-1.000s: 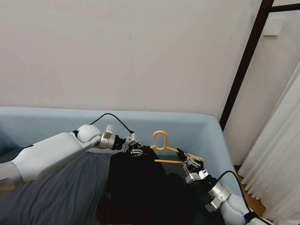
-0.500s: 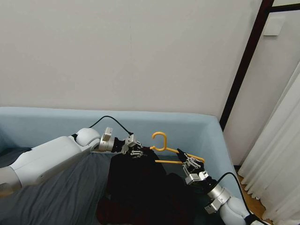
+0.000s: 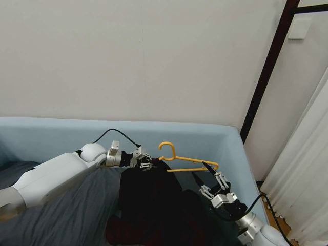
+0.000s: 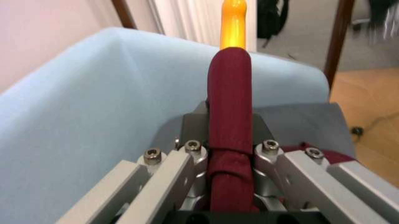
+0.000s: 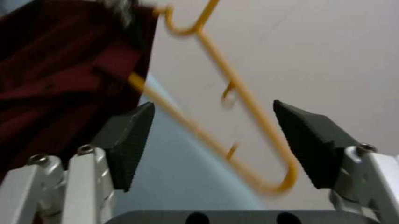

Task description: Pick up the clothes from the sofa and hang them on the clothes hanger.

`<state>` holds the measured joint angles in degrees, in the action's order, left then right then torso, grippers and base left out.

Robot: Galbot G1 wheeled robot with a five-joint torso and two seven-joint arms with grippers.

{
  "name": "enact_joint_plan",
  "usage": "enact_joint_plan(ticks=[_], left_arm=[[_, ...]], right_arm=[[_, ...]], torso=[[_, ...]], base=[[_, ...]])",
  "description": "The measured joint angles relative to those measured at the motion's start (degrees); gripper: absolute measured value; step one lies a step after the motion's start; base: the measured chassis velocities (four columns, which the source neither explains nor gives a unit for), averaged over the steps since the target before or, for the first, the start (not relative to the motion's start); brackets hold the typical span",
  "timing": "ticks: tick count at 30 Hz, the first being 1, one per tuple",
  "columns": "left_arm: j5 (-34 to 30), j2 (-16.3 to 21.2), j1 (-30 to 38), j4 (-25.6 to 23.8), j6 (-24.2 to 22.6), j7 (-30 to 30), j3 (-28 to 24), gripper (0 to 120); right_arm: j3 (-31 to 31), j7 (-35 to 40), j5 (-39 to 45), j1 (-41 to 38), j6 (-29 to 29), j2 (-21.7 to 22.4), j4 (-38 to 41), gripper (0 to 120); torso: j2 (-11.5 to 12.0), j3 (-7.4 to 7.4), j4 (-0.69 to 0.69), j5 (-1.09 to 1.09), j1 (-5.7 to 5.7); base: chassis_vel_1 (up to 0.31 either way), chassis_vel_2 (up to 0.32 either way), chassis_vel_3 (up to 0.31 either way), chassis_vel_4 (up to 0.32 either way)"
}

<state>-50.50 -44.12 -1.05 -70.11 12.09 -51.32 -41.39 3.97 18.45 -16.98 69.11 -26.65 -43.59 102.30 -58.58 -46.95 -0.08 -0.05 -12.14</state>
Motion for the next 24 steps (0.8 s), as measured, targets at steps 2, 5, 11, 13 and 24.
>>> enact_joint_plan(ticks=[2,5,11,13,24], left_arm=[[0.0,0.0,-0.8,-0.1,0.0,0.4,1.1,7],[0.0,0.4,-2.4,-0.9,0.0,1.0,3.3,7],[0.0,0.0,-3.8,-1.2,-0.1,1.2,4.4,7],[0.0,-0.4,-4.2,-1.2,-0.1,1.2,4.8,7],[0.5,-1.8,-4.7,-0.2,-0.3,0.6,4.0,7]], right_arm=[[0.0,-1.7,3.2,0.8,0.4,0.0,-1.7,84],[-1.3,-5.9,15.4,0.5,6.8,0.4,-4.8,95],[-4.7,-15.6,35.1,-6.1,17.5,0.6,-10.6,100],[-5.6,-17.1,36.4,-8.1,17.8,0.0,-13.0,100],[-14.9,-30.0,44.2,-25.1,20.1,-7.9,-33.9,100]], torso=[[0.0,0.0,-0.01,0.0,0.0],[0.0,0.0,-0.02,0.03,0.0],[0.0,0.0,0.01,-0.01,0.0],[0.0,0.0,0.02,-0.01,0.0],[0.0,-0.01,0.02,0.01,-0.01]], base=[[0.0,0.0,0.0,0.0],[0.0,0.0,0.0,0.0],[0.0,0.0,0.0,0.0],[0.0,0.0,0.0,0.0],[0.0,0.0,0.0,0.0]])
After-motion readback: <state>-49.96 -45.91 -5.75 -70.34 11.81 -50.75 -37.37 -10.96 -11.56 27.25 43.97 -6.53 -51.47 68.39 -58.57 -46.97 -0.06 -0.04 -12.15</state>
